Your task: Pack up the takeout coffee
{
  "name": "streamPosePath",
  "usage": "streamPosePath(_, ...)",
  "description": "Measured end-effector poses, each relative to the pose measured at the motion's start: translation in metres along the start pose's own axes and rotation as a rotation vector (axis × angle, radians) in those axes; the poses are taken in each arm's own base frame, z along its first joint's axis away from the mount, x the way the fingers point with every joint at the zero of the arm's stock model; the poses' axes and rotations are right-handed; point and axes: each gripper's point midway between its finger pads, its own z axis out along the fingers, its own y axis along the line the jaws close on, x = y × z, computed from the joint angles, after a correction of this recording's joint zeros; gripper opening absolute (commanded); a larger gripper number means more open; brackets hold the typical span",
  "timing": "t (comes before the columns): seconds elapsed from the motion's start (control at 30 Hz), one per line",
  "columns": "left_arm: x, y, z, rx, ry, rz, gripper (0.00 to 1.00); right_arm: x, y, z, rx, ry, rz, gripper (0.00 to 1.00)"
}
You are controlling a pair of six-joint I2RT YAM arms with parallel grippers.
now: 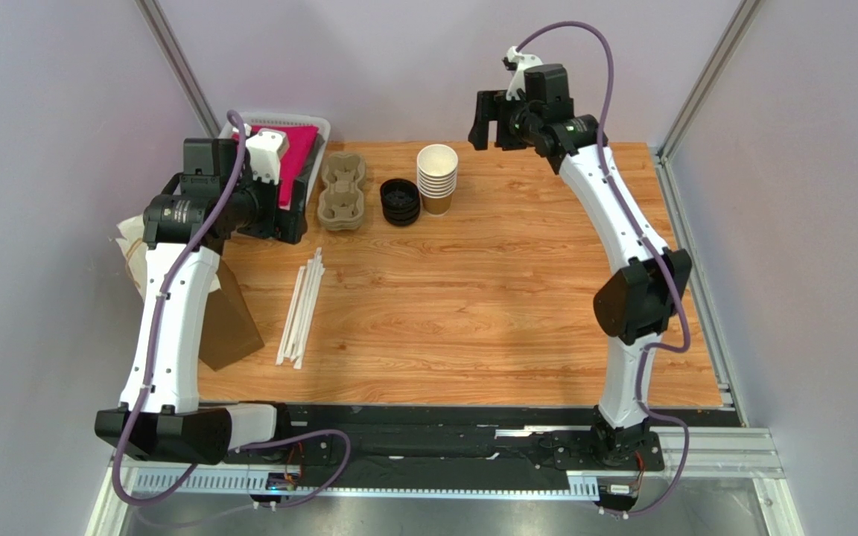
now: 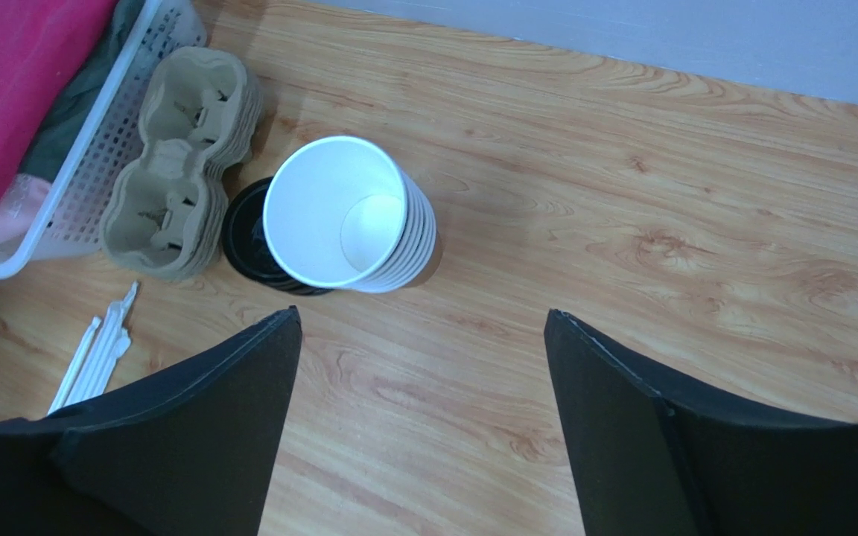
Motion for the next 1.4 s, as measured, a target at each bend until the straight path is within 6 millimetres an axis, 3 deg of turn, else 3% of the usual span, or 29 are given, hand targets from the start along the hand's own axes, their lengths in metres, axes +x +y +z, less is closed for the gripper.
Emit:
streamPosePath(0.13,0.006,-0.004,0.004,0.018,0.014,-0.029,0.99,0.015,-0.006,0.034,0.018,0.028,0.044,0.63)
streamPosePath(0.47,0.006,-0.010,0.011,0.046,0.009,-0.074,0.99,0.036,0.005,0.082,-0.002,0.048,0.110,0.54)
streamPosePath(0.83,0.015,-0.015,0.025,0.077,0.025,-0.093,0.99,0.043,0.021,0.105,-0.015,0.021,0.110,0.49)
streamPosePath(1.1,0.017,-0.017,0.030,0.090,0.025,-0.096,0.99,0.048,0.020,0.116,0.007,0.013,0.114,0.37)
streamPosePath(1.4,0.016,-0.018,0.031,0.096,0.018,-0.095,0.99,0.053,0.013,0.121,0.039,0.015,0.115,0.31)
